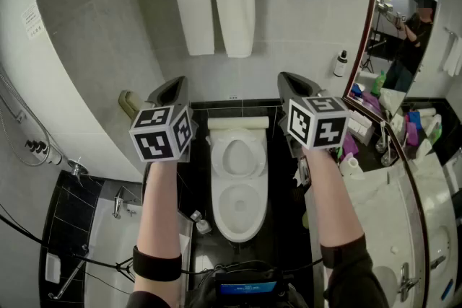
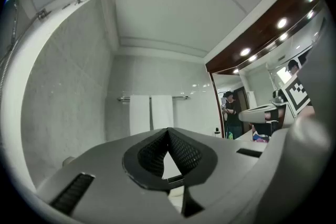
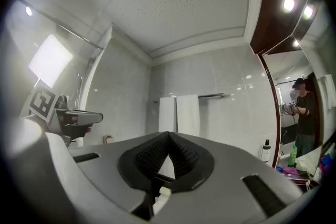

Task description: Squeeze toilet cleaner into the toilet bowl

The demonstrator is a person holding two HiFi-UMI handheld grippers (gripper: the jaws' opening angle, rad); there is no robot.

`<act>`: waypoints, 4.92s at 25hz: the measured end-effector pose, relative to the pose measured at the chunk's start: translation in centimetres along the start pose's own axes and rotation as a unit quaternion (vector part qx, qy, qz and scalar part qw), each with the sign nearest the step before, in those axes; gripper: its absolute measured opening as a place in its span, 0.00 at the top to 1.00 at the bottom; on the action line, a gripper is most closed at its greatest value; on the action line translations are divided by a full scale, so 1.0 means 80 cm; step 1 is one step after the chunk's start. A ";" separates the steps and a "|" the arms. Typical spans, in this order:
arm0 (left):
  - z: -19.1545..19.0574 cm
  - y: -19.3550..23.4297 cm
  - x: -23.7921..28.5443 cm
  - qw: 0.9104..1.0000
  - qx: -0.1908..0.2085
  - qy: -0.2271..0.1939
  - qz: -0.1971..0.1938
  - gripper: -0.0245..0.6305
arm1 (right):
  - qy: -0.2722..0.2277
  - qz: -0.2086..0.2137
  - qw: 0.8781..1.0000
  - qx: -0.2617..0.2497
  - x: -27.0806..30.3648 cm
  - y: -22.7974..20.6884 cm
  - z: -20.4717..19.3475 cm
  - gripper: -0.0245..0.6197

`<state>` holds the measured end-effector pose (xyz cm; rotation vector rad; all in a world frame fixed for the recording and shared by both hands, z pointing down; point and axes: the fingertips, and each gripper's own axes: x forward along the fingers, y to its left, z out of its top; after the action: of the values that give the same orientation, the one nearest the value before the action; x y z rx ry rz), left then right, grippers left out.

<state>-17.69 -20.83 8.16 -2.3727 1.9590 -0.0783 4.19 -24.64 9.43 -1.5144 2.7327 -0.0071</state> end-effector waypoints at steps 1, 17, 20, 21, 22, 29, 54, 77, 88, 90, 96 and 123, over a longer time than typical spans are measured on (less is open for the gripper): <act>-0.006 0.000 0.001 1.000 0.003 -0.009 -0.001 0.96 | 0.001 0.001 1.000 -0.002 0.001 -0.001 -0.009 0.95; -0.194 0.005 -0.027 0.997 0.054 -0.050 0.001 0.96 | -0.003 0.018 1.000 -0.020 -0.011 0.005 -0.217 0.95; -0.240 0.004 -0.035 0.998 0.052 -0.028 -0.001 0.96 | 0.001 0.021 1.000 -0.020 -0.021 0.012 -0.253 0.95; -0.254 0.003 -0.038 0.998 0.053 -0.023 -0.002 0.96 | 0.001 0.019 1.000 -0.021 -0.025 0.013 -0.265 0.95; -0.266 0.002 -0.041 0.998 0.055 -0.018 -0.004 0.96 | 0.002 0.018 1.000 -0.023 -0.029 0.016 -0.277 0.95; -0.355 -0.003 -0.067 0.999 0.039 0.020 -0.008 0.96 | 0.038 0.018 0.999 -0.029 -0.062 0.034 -0.366 0.95; -0.521 -0.041 -0.169 0.991 0.001 0.132 -0.035 0.96 | 0.161 0.010 0.987 0.009 -0.169 0.093 -0.549 0.95; -0.513 -0.059 -0.071 0.978 0.004 0.111 -0.179 0.96 | 0.174 -0.116 0.978 -0.005 -0.110 0.019 -0.547 0.72; -0.518 -0.233 0.039 0.966 0.013 0.115 -0.229 0.96 | 0.190 -0.181 0.965 0.021 -0.150 -0.211 -0.586 0.46; -0.522 -0.262 0.063 0.965 0.011 0.115 -0.236 0.96 | 0.195 -0.187 0.963 0.024 -0.155 -0.250 -0.602 0.42; -0.528 -0.350 0.135 0.955 0.021 0.126 -0.267 0.96 | 0.203 -0.203 0.957 0.036 -0.150 -0.347 -0.639 0.30; -0.592 -0.504 0.292 0.944 0.034 0.138 -0.297 0.96 | 0.133 -0.157 0.978 0.039 -0.061 -0.486 -0.710 0.30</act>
<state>22.43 -36.97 58.64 -2.9384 1.2083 -0.5205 38.71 -41.38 66.72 -2.0359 2.6022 -0.3408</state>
